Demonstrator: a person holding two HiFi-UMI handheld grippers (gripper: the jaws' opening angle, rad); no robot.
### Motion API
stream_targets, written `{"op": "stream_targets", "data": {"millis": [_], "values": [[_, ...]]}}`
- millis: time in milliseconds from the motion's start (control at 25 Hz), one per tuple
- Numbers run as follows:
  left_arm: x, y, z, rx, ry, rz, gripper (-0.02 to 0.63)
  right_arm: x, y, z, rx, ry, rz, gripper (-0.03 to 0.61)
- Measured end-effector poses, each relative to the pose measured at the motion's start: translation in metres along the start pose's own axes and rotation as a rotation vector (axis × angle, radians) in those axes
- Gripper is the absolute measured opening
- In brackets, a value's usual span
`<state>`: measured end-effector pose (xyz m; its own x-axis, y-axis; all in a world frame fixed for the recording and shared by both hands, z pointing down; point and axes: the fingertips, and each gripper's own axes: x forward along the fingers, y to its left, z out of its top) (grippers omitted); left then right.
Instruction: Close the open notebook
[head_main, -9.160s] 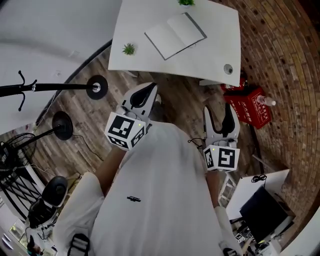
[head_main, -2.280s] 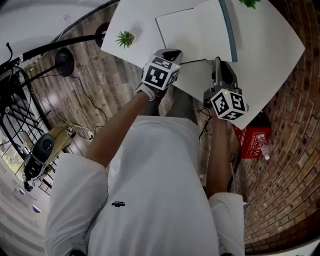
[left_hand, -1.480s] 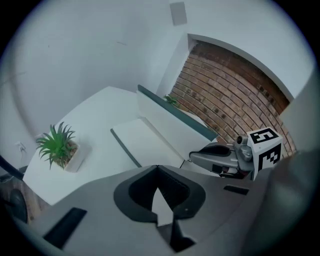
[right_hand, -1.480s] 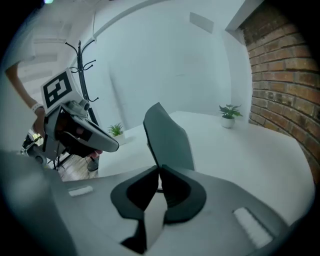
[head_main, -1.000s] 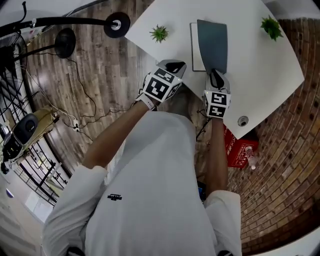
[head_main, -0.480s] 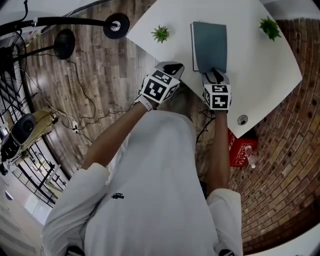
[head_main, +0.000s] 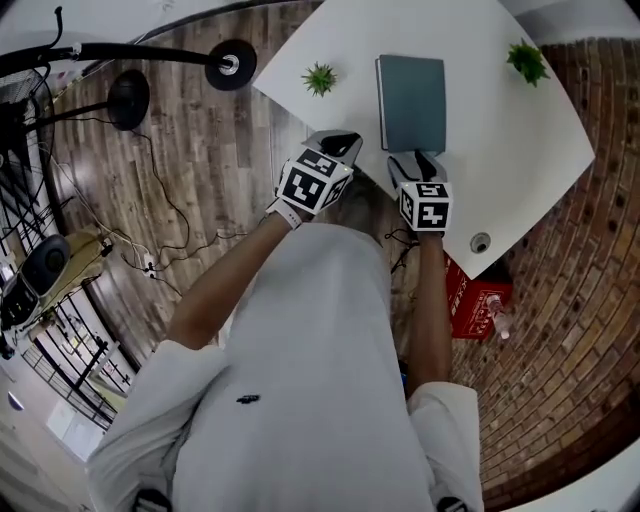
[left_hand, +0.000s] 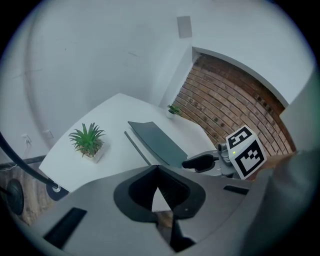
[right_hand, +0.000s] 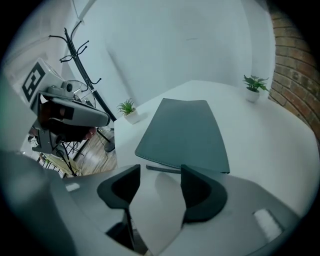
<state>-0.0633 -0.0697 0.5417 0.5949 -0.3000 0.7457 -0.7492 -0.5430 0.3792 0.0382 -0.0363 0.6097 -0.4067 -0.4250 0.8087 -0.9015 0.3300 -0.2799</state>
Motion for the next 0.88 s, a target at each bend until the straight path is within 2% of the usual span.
{"op": "stream_targets", "data": {"millis": [240, 480, 640, 880], "values": [[-0.012, -0.004, 0.009, 0.007, -0.026, -0.002, 0.009, -0.024, 0.005, 0.017, 0.028, -0.089, -0.022, 0.263], [-0.025, -0.009, 0.022, 0.018, -0.056, -0.008, 0.009, -0.059, 0.015, 0.050, 0.035, -0.203, -0.008, 0.255], [-0.034, -0.014, 0.032, 0.031, -0.081, -0.015, 0.009, -0.087, 0.015, 0.075, 0.038, -0.294, -0.022, 0.216], [-0.054, -0.021, 0.052, 0.045, -0.130, -0.023, 0.009, -0.129, 0.010, 0.103, 0.034, -0.402, -0.089, 0.087]]}}
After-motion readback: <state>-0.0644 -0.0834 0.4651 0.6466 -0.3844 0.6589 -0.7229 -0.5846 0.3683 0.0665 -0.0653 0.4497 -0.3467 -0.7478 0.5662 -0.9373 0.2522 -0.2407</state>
